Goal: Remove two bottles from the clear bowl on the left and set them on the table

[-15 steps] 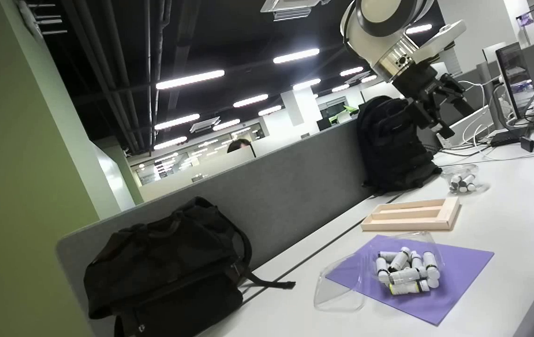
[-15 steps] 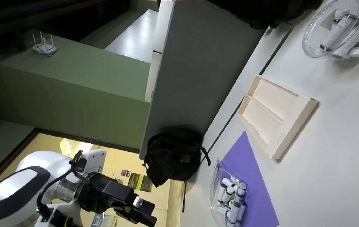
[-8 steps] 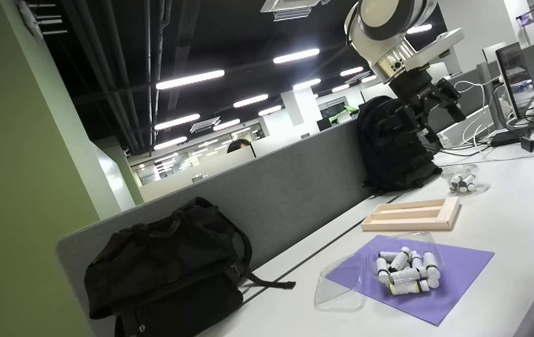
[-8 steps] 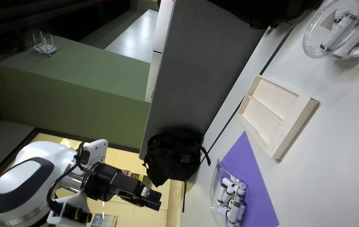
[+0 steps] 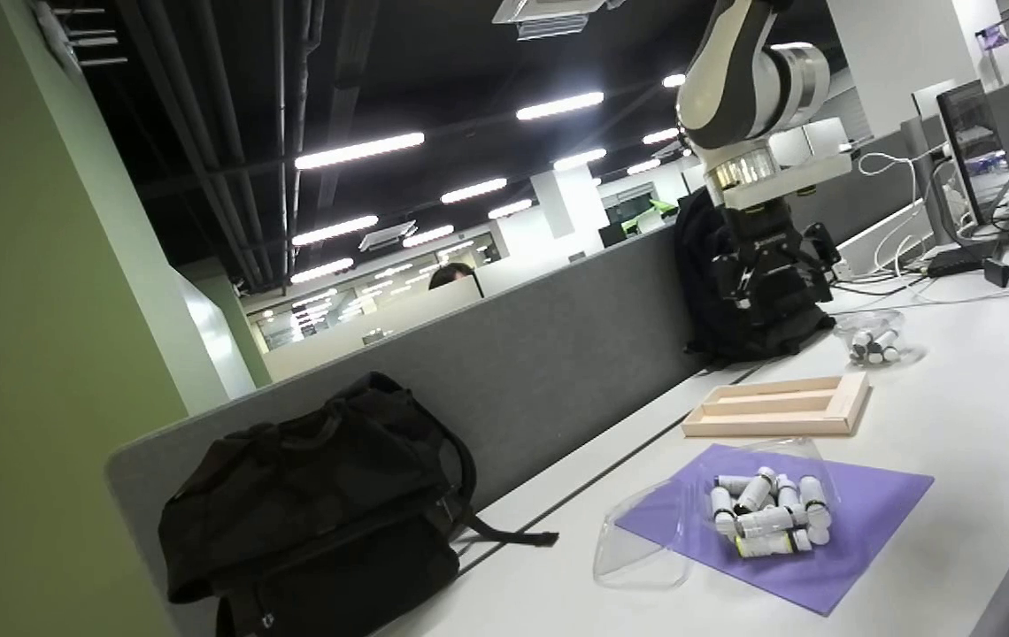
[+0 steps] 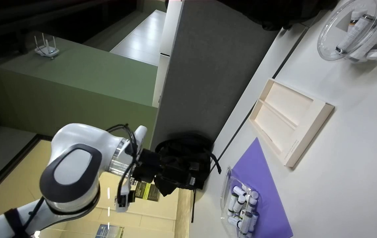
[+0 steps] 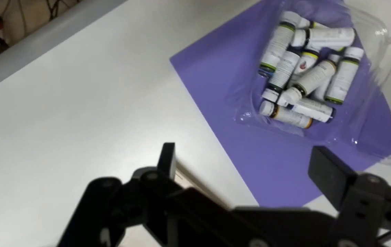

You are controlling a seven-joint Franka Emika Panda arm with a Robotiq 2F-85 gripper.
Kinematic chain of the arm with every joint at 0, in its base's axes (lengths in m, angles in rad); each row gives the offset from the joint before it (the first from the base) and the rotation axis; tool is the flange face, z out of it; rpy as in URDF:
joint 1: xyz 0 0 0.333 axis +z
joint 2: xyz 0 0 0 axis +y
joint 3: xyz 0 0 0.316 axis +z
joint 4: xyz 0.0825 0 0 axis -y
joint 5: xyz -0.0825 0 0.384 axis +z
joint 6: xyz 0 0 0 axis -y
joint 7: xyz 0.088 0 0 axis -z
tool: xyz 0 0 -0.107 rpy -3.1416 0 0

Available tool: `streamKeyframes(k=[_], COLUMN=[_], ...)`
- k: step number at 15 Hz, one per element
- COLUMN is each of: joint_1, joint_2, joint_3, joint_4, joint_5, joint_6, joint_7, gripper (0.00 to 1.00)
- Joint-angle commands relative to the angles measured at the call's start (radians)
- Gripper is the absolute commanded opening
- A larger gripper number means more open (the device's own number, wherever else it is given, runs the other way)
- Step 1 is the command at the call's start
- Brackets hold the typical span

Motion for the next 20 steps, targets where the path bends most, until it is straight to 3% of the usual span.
streamKeyframes(k=[1,4,6,7,10,15,20], joint_1=[0.045,0.090,0.116,0.110,0.132,0.128,0.188], joint_2=[0.153,0.265,0.332,0.264,0.333,0.338,0.412], joint_3=[0.008,0.018,0.034,0.012,0.026,0.025,0.037], joint_4=[0.096,0.167,0.225,0.148,0.200,0.210,0.189], joint_5=[0.120,0.233,0.298,0.256,0.293,0.296,0.253], joint_6=[0.114,0.181,0.152,0.180,0.180,0.178,0.153], joint_7=[0.139,0.230,0.213,0.176,0.179,0.179,0.243], gripper=[1.00,1.00,1.00,1.00,1.00,1.00,1.00])
